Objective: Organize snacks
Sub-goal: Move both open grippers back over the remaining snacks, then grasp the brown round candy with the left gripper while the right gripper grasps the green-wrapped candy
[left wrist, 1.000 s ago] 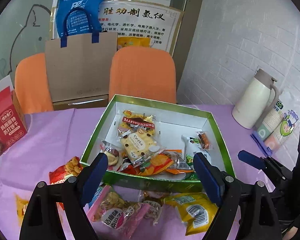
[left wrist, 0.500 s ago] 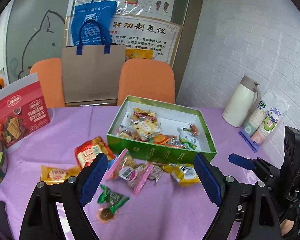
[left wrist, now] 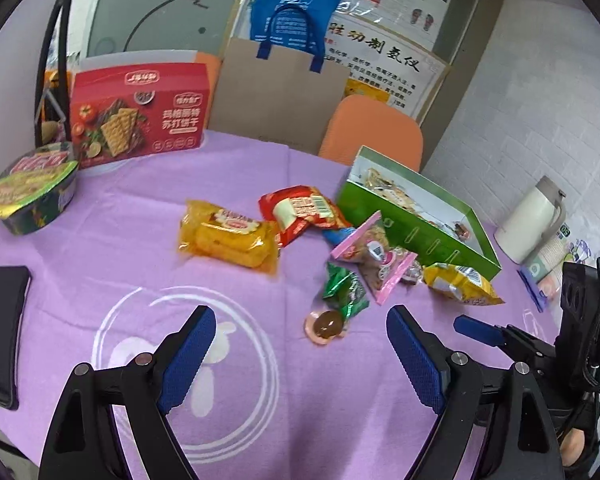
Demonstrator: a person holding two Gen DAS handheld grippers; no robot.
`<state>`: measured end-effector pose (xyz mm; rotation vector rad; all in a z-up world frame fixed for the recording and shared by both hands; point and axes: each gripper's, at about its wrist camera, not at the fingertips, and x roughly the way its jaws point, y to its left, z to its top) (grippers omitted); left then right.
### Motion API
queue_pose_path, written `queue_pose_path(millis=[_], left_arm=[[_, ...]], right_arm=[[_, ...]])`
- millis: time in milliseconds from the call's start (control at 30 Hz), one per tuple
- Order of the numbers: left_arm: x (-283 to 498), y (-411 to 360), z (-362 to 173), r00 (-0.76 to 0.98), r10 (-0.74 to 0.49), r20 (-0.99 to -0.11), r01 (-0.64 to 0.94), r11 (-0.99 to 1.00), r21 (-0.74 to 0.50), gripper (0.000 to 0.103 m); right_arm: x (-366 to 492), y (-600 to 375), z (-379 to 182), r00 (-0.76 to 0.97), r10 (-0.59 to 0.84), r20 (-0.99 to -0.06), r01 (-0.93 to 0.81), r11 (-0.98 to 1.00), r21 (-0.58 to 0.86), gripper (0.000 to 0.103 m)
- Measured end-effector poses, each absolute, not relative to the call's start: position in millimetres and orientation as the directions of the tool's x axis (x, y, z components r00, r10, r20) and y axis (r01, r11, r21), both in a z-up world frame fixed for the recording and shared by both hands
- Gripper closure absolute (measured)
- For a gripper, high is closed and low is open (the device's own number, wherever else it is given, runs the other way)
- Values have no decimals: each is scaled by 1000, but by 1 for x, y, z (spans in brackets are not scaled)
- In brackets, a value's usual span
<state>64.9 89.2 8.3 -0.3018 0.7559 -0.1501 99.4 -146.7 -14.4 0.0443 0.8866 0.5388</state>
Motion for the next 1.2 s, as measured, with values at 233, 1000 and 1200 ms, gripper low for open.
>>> queue_pose_path(millis=[233,1000,1200], left_arm=[[53,115,-4,715,-255,-651,30,941,-336,14],[131,29,-49,554,-352,-754,313,928,-203,68],[134,31,-54,545,-361,-757,309,926,-219,69]], right_arm=[[141,-98,-21,453,497,-740,-529,818,225,36],[116,-166,-31,478,459,-748,-423,867,263,72],[114,-167,-31,475,473,-742,-423,862,279,71]])
